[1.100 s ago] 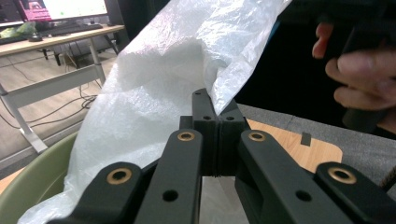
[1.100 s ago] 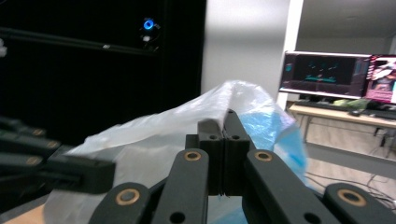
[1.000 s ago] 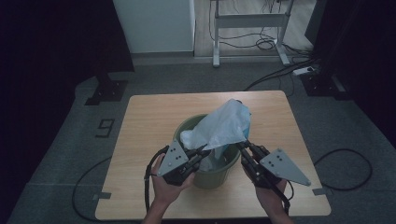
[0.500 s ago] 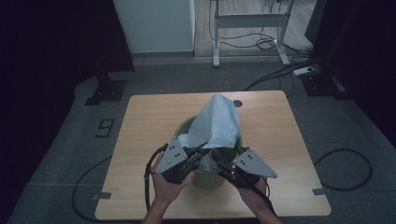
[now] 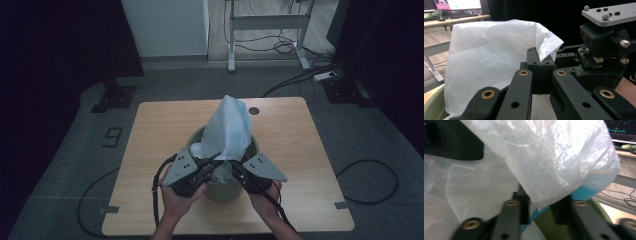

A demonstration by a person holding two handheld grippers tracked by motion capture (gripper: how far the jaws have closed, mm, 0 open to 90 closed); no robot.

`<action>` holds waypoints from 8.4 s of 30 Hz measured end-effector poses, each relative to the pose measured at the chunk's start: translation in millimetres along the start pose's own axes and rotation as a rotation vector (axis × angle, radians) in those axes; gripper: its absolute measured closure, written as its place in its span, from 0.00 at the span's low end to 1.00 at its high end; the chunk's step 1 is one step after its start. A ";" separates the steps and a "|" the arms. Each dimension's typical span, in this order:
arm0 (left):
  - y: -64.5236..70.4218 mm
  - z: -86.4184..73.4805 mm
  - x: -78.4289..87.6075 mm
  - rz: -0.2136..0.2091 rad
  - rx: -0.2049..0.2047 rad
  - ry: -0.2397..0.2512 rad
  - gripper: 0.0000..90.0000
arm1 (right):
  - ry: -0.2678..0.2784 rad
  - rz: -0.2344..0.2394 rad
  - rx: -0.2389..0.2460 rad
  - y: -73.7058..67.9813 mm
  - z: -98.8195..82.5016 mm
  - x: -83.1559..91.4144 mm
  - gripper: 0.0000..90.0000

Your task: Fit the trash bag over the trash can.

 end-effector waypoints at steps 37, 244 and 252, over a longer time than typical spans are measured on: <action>20.1 -14.3 -19.4 -0.066 -0.083 -0.121 0.45 | 0.027 -0.204 0.133 47.4 -15.3 70.3 0.97; -78.2 -78.3 71.3 0.130 0.327 -0.011 1.00 | 0.059 0.124 -0.091 57.9 -20.8 82.3 0.99; -69.7 -108.9 75.9 0.103 0.382 -0.031 1.00 | 0.007 0.178 -0.148 35.9 -67.7 94.1 0.99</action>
Point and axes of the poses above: each handheld gripper's, and its own axes: x roughly backward along the jaws, z roughly out of its top, y roughly to its right, the point moved 6 cm from there along -x, roughly forward along the jaws, and after that the axes turned 7 degrees about z, right-handed, at the moved point
